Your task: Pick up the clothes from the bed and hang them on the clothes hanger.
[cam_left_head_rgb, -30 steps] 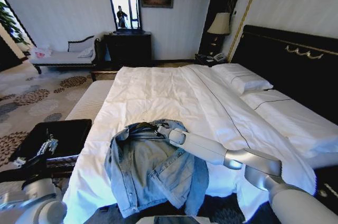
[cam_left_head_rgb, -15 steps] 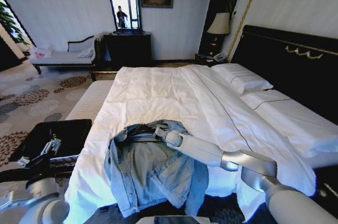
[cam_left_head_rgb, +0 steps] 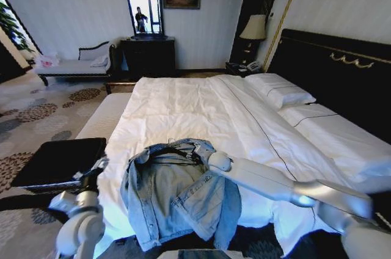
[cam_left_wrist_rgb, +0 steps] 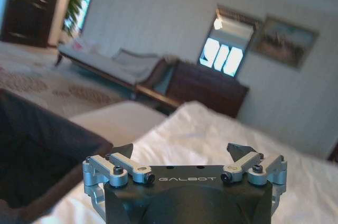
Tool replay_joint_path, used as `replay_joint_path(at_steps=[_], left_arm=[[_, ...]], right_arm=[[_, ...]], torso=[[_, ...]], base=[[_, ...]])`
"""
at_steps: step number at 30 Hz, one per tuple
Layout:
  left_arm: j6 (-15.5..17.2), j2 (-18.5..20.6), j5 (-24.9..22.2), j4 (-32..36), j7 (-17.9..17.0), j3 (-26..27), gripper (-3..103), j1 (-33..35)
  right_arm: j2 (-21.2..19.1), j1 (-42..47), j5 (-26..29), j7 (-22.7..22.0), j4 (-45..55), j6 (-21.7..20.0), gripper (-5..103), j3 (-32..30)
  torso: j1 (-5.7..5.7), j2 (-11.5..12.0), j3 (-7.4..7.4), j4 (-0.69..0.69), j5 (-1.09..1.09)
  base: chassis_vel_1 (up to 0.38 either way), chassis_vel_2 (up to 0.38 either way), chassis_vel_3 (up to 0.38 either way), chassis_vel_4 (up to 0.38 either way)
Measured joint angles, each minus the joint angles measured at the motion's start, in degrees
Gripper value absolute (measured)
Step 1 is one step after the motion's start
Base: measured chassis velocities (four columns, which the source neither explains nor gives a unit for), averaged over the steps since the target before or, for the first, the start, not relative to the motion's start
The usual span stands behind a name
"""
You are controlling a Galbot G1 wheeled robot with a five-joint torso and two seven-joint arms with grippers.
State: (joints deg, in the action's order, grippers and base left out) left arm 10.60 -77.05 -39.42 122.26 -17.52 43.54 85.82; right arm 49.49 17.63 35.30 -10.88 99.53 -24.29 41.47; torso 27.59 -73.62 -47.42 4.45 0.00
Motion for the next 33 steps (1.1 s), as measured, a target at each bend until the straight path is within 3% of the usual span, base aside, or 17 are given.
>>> replay_joint_path(at_steps=[1,3,5,8,11,13,17,20,24,26,28,32,33], left_arm=[[1.94,2.47,-0.85,-2.97,-0.87,-1.69,100,-2.31],[5.25,5.03,-2.60,-6.14,-1.48,-3.41,100,-5.09],[6.50,5.79,-3.33,-7.18,-1.73,-4.01,100,-6.20],[12.02,7.77,-5.31,-10.94,-2.85,-7.59,100,-10.80],[13.24,8.17,-5.31,-12.13,-2.76,-9.67,103,-12.24],[14.53,8.46,-4.74,-13.15,-2.01,-13.14,100,-13.20],[15.03,8.17,-2.96,-14.46,-1.10,-16.03,97,-13.41],[15.15,7.68,-2.80,-14.80,-1.02,-16.43,88,-13.20],[15.42,5.93,-3.76,-14.91,-0.76,-16.59,66,-11.58],[15.36,5.85,-3.78,-14.85,-0.59,-16.59,66,-11.42],[14.82,5.69,-3.78,-14.11,0.66,-16.66,61,-10.70],[13.89,6.05,-4.15,-11.50,4.10,-17.18,39,-9.38],[13.89,6.05,-4.15,-11.50,4.10,-17.18,39,-9.38]], right_arm=[[-1.30,2.32,0.71,-0.09,2.62,0.39,90,-3.17],[-2.98,5.15,1.52,-0.44,5.13,0.57,95,-6.42],[-3.66,6.26,1.68,-0.49,5.89,0.69,98,-7.62],[-6.76,11.12,0.79,-0.57,7.90,2.04,100,-12.32],[-8.11,13.28,-0.23,-0.51,8.35,2.75,100,-14.38],[-9.72,15.82,-1.50,-0.35,8.90,3.64,100,-16.77],[-11.10,17.55,-2.19,-0.27,9.47,4.54,100,-18.38],[-11.24,17.74,-2.27,-0.24,9.57,4.89,100,-18.54],[-11.26,18.31,-2.65,-0.19,9.38,5.90,100,-18.74],[-11.26,18.31,-2.73,-0.18,9.29,6.04,100,-18.71],[-11.20,18.29,-2.90,-0.13,8.96,6.37,100,-18.47],[-10.23,17.72,-2.98,-0.08,7.94,6.83,100,-17.80],[-10.23,17.72,-2.98,-0.08,7.94,6.83,100,-17.80]], torso=[[0.00,0.00,0.00,0.01,0.01],[0.00,0.00,0.00,0.01,-0.01],[0.00,0.00,0.00,0.02,0.00],[0.01,0.00,0.00,0.02,0.01],[0.00,0.00,0.00,0.03,0.02],[0.01,0.00,0.00,0.02,0.01],[0.00,0.00,0.00,0.02,0.01],[0.00,0.00,0.00,0.02,0.01],[0.01,0.00,0.00,0.01,0.01],[0.00,0.00,0.00,0.01,0.00],[0.01,0.00,0.00,0.01,0.00],[0.00,0.00,0.00,0.01,0.01],[0.00,0.00,0.00,0.01,0.01]], base=[[0.000,0.000,0.000,0.000],[0.000,0.000,0.000,0.000],[0.000,0.000,0.000,0.000],[0.000,0.000,0.000,0.000],[0.000,0.000,0.000,0.000],[0.000,0.000,0.000,0.000],[0.000,0.000,0.000,0.000],[0.000,0.000,0.000,0.000],[0.000,0.000,0.000,0.000],[0.000,0.000,0.000,0.000],[0.000,0.000,0.000,0.000],[0.000,0.000,0.000,0.000],[0.000,0.000,0.000,0.000]])
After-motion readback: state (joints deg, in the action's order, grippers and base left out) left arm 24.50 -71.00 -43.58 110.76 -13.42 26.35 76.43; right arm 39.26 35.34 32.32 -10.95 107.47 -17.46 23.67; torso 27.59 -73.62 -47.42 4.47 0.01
